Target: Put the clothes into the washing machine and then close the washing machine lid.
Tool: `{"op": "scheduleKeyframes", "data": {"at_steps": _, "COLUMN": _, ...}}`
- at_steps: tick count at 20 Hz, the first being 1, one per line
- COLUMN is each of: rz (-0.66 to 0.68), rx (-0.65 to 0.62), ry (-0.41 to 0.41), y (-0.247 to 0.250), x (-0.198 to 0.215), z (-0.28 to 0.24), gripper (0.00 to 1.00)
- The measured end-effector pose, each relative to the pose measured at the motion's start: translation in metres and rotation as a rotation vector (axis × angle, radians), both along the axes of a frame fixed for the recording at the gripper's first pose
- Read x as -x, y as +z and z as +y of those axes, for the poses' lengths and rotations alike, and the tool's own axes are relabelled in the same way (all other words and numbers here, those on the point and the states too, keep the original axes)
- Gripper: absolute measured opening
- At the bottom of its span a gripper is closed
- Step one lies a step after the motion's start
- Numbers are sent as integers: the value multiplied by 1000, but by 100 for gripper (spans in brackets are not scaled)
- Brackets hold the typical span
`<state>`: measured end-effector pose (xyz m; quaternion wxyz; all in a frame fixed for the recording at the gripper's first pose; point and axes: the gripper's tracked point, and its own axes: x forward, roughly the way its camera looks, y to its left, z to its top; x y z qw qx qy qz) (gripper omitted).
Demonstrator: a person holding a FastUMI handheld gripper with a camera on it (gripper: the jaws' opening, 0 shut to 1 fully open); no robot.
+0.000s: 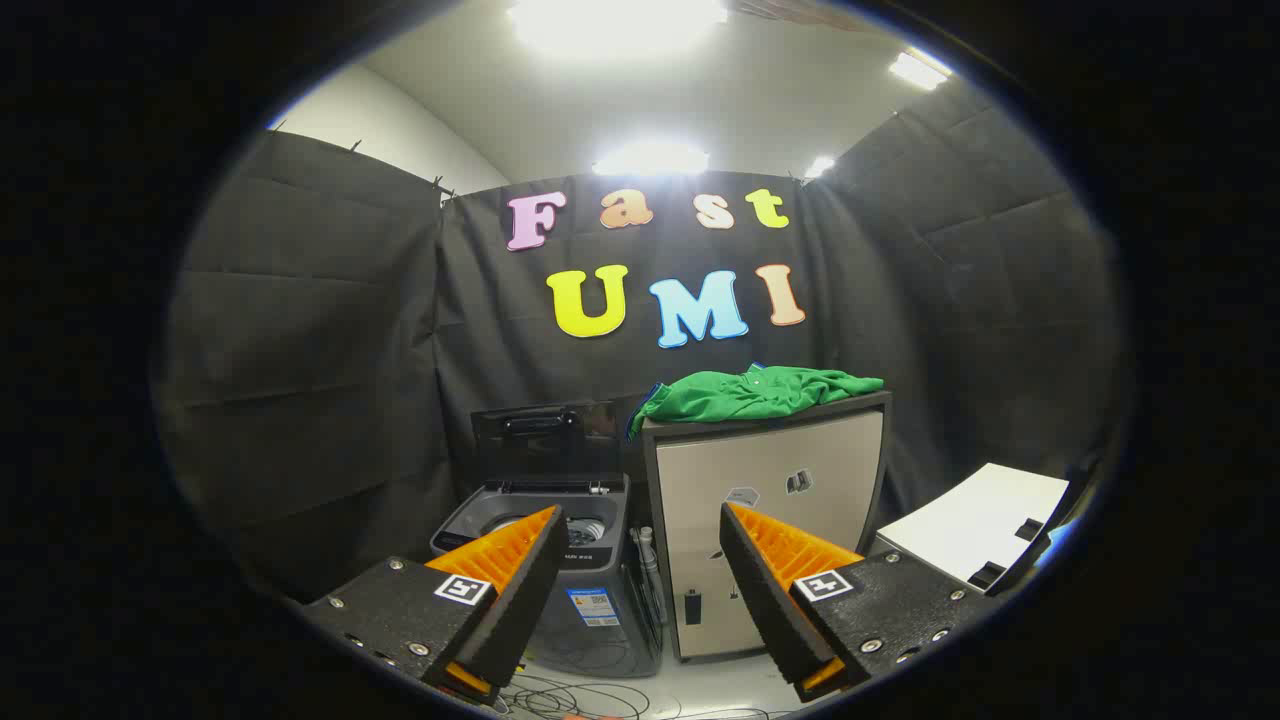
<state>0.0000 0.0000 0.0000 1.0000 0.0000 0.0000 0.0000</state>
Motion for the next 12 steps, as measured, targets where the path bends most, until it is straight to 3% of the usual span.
{"op": "scheduleKeyframes", "data": {"at_steps": 12, "rz": 2, "rx": -8, "ry": 0, "y": 2, "x": 2, "z": 2, "gripper": 95}}
